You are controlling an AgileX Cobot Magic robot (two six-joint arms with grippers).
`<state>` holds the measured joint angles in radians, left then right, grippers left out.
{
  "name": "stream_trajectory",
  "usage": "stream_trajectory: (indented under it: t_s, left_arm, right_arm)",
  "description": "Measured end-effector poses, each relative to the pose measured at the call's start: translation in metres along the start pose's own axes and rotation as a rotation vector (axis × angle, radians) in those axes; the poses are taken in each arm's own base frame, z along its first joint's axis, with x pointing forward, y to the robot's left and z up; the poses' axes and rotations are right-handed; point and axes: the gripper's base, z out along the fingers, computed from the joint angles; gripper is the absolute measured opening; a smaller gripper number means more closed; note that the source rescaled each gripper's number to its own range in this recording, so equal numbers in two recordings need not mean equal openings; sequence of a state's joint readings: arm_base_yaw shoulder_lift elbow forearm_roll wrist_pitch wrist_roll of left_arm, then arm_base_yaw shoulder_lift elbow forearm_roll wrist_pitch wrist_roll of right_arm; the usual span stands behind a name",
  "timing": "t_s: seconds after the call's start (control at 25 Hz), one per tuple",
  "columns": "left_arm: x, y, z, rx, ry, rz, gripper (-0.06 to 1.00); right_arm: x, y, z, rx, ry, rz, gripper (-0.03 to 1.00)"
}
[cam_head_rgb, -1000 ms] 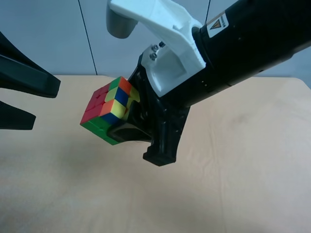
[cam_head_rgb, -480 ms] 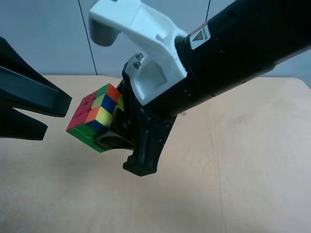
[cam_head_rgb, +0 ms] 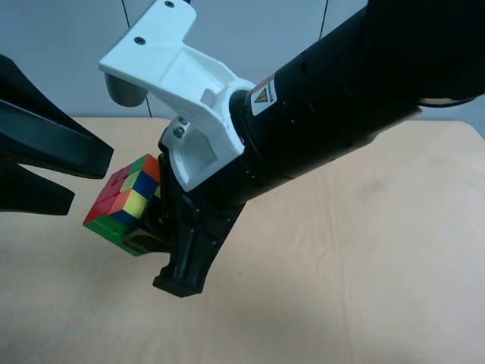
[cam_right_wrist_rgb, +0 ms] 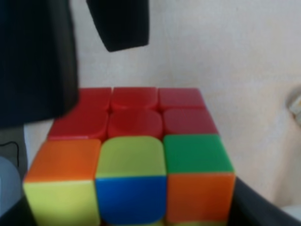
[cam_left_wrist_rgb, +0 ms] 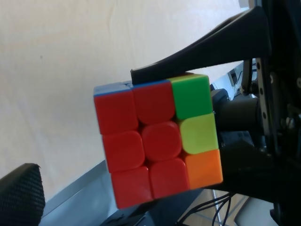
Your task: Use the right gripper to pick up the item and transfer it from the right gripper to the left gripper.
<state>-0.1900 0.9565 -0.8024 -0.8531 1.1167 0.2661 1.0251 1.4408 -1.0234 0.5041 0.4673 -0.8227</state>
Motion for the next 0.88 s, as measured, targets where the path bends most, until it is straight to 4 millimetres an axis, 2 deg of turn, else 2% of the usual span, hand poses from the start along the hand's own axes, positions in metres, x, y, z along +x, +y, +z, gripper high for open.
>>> stream_trajectory:
  t_s: [0.72,0.88]
  left_arm:
    - [-0.0026,0.0046,-0.0001,-0.051,-0.028,0.003,1.00]
    - [-0.0012,0.0017,0.0067,-0.037,0.012,0.019,1.00]
  right_arm:
    - [-0.0014,-0.0012,0.0000,0.016,-0.014,0.011,0.00]
    - [-0.0015,-0.0013,0.0000,0.017,-0.015,0.011,0.00]
